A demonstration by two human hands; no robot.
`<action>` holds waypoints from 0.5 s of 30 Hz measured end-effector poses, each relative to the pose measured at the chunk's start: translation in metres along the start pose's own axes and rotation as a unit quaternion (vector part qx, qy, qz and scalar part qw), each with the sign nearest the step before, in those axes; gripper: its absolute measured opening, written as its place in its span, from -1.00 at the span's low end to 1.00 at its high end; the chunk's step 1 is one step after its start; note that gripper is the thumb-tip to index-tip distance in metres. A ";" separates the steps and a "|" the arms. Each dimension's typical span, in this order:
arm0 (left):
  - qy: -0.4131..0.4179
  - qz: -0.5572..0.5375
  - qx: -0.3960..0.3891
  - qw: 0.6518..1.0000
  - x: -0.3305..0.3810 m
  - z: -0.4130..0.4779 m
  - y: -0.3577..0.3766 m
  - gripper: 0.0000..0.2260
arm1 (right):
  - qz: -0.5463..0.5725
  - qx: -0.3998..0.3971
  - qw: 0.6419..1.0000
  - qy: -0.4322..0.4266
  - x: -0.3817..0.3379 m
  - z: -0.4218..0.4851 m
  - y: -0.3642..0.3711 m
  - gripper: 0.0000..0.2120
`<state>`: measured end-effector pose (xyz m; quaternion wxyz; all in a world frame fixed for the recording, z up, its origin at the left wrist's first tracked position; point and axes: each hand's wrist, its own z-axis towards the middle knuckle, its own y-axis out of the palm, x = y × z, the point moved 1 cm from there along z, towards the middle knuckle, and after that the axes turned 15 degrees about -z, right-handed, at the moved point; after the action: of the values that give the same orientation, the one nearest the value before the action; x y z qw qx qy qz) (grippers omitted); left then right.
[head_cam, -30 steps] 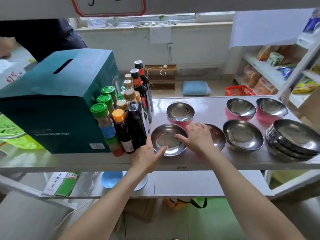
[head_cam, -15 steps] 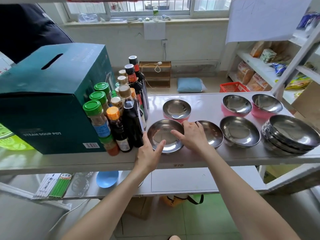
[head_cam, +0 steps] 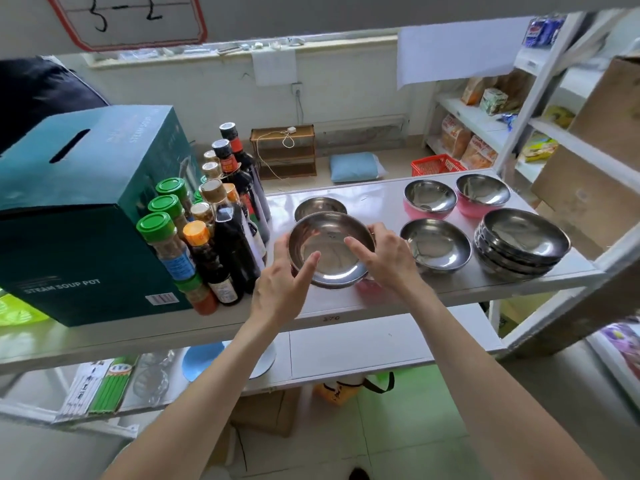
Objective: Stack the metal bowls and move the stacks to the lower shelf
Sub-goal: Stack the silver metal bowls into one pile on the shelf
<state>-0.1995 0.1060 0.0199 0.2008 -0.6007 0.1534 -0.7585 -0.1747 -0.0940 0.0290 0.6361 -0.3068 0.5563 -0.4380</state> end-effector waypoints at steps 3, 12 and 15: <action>-0.001 -0.023 -0.045 0.999 0.019 0.005 0.008 -0.35 | 0.034 0.004 0.999 0.022 0.019 -0.010 -0.022 -0.58; -0.001 -0.079 -0.155 0.985 0.078 0.019 0.073 -0.33 | 0.119 0.020 0.990 0.077 0.098 -0.027 -0.083 -0.63; -0.007 -0.096 -0.167 0.981 0.100 0.022 0.107 -0.34 | 0.113 0.028 0.990 0.082 0.131 -0.028 -0.105 -0.62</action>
<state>-0.1855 -0.0357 0.0594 0.0253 -0.6433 0.2182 -0.7334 -0.2250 -0.2541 0.0583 0.6420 -0.1871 0.6253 -0.4024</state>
